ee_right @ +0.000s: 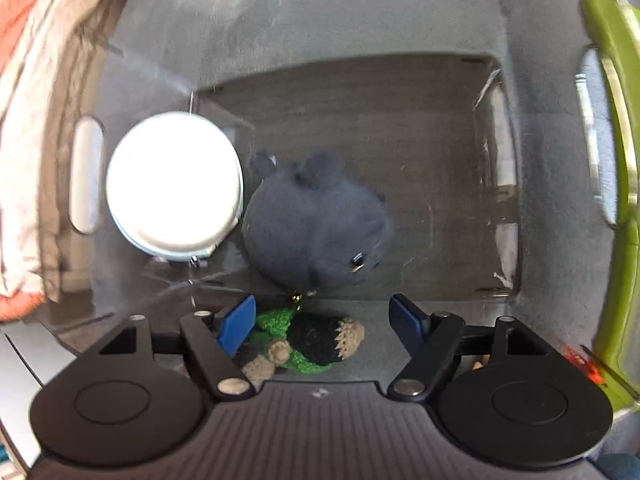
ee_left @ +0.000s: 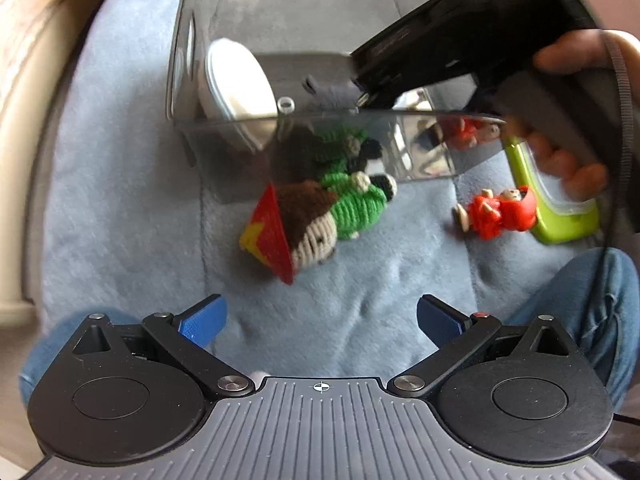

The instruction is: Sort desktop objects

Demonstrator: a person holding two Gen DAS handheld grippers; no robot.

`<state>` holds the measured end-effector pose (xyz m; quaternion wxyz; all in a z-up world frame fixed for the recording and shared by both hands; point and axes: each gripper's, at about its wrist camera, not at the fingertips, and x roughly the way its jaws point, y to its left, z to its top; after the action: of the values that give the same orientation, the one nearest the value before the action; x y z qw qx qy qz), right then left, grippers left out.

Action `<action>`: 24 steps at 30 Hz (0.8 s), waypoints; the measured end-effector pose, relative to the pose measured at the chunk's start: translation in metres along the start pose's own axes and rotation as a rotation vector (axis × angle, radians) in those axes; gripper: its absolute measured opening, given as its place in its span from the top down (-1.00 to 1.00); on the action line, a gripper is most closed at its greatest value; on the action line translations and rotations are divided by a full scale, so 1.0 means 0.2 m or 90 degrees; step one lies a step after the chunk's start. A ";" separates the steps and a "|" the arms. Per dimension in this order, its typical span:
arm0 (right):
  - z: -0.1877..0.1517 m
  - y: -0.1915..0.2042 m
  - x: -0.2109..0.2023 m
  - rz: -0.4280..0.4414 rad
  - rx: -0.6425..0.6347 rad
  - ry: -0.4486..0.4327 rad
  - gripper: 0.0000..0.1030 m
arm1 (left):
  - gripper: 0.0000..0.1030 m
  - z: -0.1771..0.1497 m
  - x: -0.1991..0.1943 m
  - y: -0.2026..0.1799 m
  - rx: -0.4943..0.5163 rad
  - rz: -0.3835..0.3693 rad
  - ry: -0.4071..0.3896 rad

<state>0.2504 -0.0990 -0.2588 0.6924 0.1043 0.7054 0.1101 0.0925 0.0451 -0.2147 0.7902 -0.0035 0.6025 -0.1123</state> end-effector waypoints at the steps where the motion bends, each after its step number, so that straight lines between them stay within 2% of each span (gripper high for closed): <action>1: -0.02 -0.02 -0.07 0.007 -0.005 -0.038 -0.46 | -1.00 0.01 -0.01 -0.03 0.029 0.027 -0.022; 4: -0.13 -0.07 -0.37 0.038 -0.046 -0.196 -0.51 | -1.00 0.06 -0.01 -0.14 0.139 0.119 -0.072; 5: -0.20 -0.11 -0.47 0.049 -0.058 -0.252 -0.63 | -1.00 0.07 0.04 -0.19 0.184 0.148 -0.072; 6: -0.28 -0.15 -0.55 0.056 -0.063 -0.305 -0.74 | -1.00 0.08 0.10 -0.24 0.233 0.175 -0.065; 8: -0.45 -0.26 -0.67 0.065 -0.066 -0.399 -0.77 | -1.00 0.10 0.22 -0.34 0.331 0.223 -0.039; 9: -0.53 -0.31 -0.69 0.063 -0.062 -0.428 -0.77 | -1.00 0.09 0.29 -0.39 0.378 0.240 -0.015; 12: -0.75 -0.49 -0.68 0.061 -0.009 -0.479 -0.77 | -1.00 0.05 0.45 -0.50 0.476 0.279 0.028; 16: -0.97 -0.72 -0.59 0.078 0.095 -0.513 -0.77 | -1.00 0.03 0.54 -0.58 0.521 0.325 0.044; 19: -1.00 -0.88 -0.49 0.108 0.179 -0.502 -0.76 | -1.00 0.06 0.52 -0.63 0.510 0.308 0.074; 20: -1.00 -0.92 -0.47 0.133 0.204 -0.498 -0.69 | -1.00 0.07 0.51 -0.64 0.497 0.299 0.088; 24: -1.00 -1.04 -0.46 0.198 0.238 -0.507 -0.73 | -1.00 0.11 0.53 -0.63 0.452 0.275 0.147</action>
<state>0.0533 -0.3274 -0.2300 0.8537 0.3660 0.3688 0.0346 0.1171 -0.1005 -0.2914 0.6752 0.4075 0.5976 -0.1445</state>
